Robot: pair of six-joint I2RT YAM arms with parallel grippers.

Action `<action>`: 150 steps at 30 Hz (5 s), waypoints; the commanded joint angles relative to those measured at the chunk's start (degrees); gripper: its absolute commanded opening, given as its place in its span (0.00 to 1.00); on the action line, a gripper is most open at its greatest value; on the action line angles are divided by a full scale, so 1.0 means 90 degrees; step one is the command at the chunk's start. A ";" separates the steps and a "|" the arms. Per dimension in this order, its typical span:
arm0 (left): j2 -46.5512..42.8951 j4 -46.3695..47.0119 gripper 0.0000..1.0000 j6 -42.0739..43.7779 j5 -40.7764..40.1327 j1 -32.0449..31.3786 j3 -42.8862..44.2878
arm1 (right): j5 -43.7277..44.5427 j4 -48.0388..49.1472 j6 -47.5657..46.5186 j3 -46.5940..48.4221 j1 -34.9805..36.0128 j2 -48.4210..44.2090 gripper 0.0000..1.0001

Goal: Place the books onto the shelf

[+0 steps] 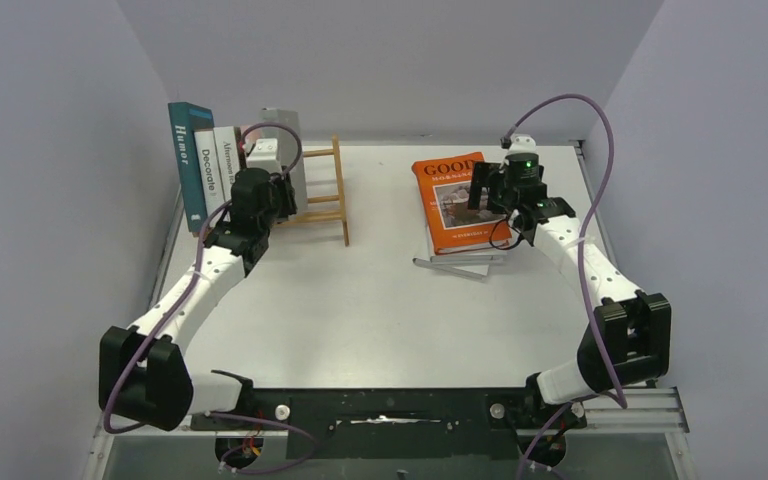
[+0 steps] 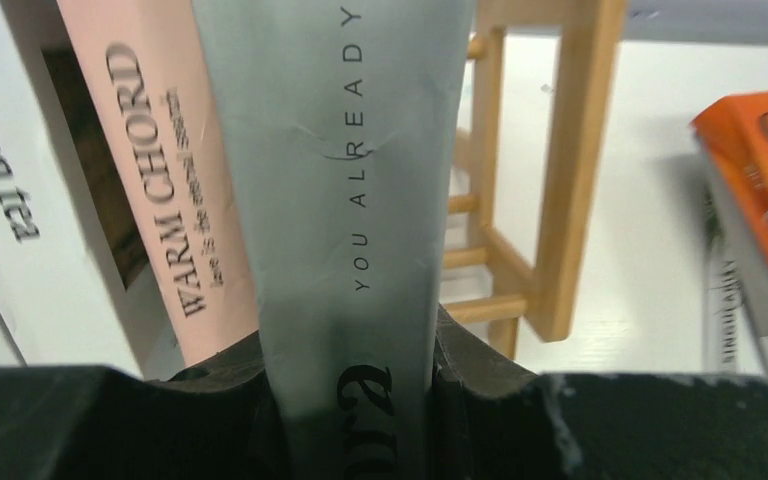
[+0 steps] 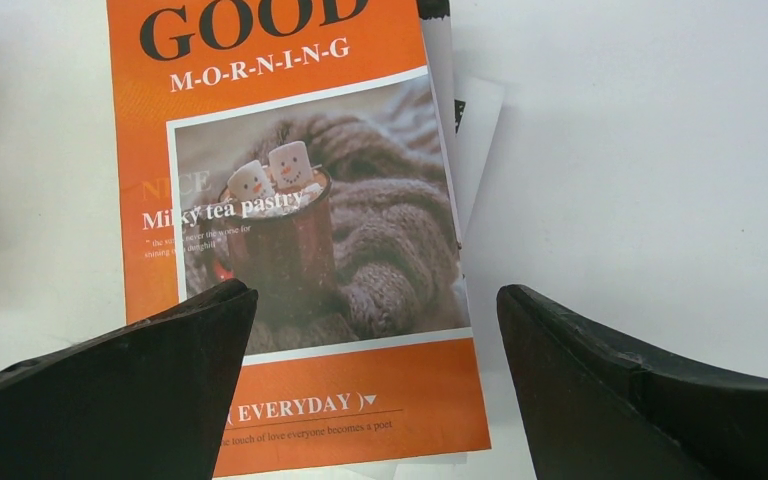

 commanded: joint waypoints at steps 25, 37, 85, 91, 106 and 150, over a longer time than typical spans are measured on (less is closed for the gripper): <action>0.1295 0.1295 0.00 -0.0340 -0.1232 0.0335 -0.0361 | -0.0079 0.0425 0.0283 -0.0438 0.0162 -0.0558 0.98; 0.1175 0.1211 0.24 -0.0226 -0.1627 0.0351 -0.0256 | -0.0139 0.0361 0.0244 -0.0389 0.0166 -0.0414 0.98; 0.3526 0.1411 0.83 -0.2715 0.3752 -0.1437 0.2535 | 0.0174 -0.0859 0.0816 0.1382 -0.1154 0.1552 0.98; 0.4064 0.1343 0.83 -0.2735 0.3741 -0.1567 0.2834 | 0.0105 -0.0825 0.0836 0.1403 -0.1304 0.1576 0.98; 0.4982 0.1449 0.84 -0.2810 0.3704 -0.1681 0.3204 | -0.0184 -0.0714 0.0749 0.1598 -0.1462 0.1978 0.98; 0.4899 0.2568 0.69 -0.3096 0.4509 -0.1779 0.3177 | -0.0672 -0.0328 0.0249 0.1197 -0.0587 0.1922 0.98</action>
